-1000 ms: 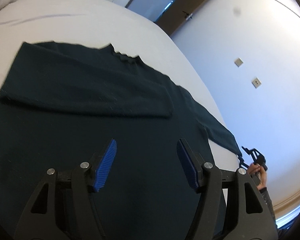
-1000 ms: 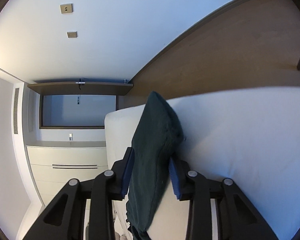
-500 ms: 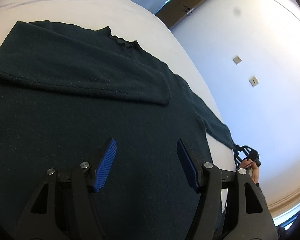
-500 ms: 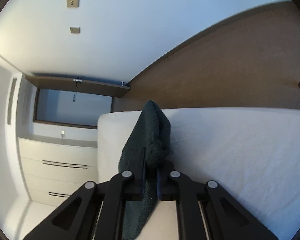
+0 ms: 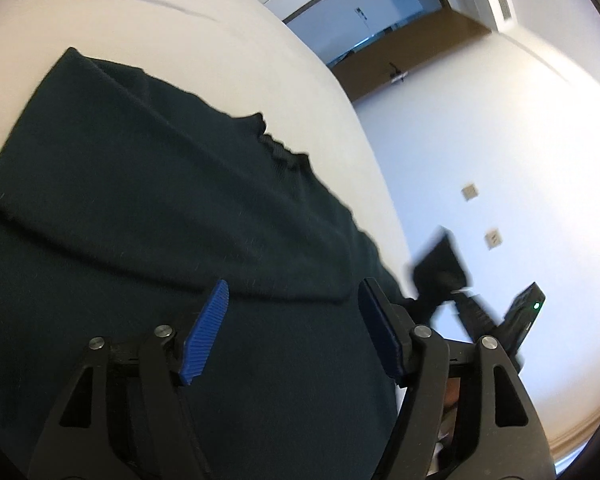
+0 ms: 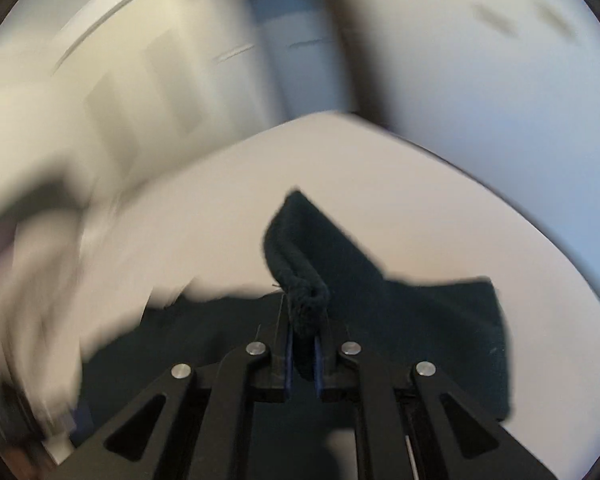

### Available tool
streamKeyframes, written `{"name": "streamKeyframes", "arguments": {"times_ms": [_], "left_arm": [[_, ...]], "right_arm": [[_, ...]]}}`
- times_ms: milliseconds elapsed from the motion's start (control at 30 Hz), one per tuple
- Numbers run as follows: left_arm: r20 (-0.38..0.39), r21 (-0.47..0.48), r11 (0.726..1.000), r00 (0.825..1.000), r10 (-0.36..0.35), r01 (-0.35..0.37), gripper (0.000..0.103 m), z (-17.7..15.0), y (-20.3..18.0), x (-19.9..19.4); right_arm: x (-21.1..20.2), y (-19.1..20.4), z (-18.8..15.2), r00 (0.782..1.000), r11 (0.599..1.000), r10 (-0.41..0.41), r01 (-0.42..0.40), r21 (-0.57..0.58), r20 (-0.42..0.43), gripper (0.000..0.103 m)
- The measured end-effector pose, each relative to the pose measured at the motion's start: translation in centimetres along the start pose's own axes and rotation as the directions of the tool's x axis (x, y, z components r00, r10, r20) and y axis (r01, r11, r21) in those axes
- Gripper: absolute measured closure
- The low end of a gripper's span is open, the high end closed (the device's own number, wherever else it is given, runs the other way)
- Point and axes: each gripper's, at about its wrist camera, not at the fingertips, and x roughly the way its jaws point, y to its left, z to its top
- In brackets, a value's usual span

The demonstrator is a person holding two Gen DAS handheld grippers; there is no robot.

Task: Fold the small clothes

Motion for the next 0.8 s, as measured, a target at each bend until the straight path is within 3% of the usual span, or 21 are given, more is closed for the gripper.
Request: {"name": "streamKeyframes", "arguments": {"times_ms": [33, 100, 233, 367, 533, 667, 800], "left_arm": [[-0.006, -0.012, 1.000, 1.000, -0.019, 0.019, 0.036, 0.5, 0.1, 0.3], [-0.022, -0.026, 0.998, 0.999, -0.049, 0.048, 0.034, 1.2, 0.1, 1.0], [-0.085, -0.086, 0.994, 0.993, -0.081, 0.074, 0.033, 2.1, 0.8, 3.6], [-0.153, -0.144, 0.983, 0.979, -0.136, 0.114, 0.033, 2.7, 0.9, 6.1], [-0.207, -0.168, 0.980, 0.968, -0.140, 0.106, 0.033, 4.2, 0.2, 8.7], [-0.286, -0.106, 0.990, 0.951, -0.120, 0.093, 0.033, 4.9, -1.5, 11.1], [-0.293, -0.083, 0.993, 0.951, -0.101, 0.080, 0.034, 5.3, -2.2, 12.1]], "right_arm": [[1.7, 4.3, -1.1, 0.999, 0.993, 0.017, -0.021, -0.113, -0.033, 0.095], [4.5, 9.4, -3.5, 0.996, 0.972, 0.025, -0.044, -0.231, -0.087, 0.095], [6.9, 13.3, -7.3, 0.990, 0.938, -0.009, -0.040, -0.344, -0.141, 0.095], [7.4, 13.4, -8.2, 0.989, 0.919, -0.042, -0.017, -0.395, -0.141, 0.094], [6.9, 13.6, -7.8, 0.992, 0.903, -0.055, 0.003, -0.429, -0.109, 0.094], [7.0, 14.1, -8.2, 0.992, 0.894, -0.057, 0.001, -0.448, -0.112, 0.094], [6.9, 14.1, -8.2, 0.992, 0.894, -0.055, -0.001, -0.448, -0.113, 0.094]]}}
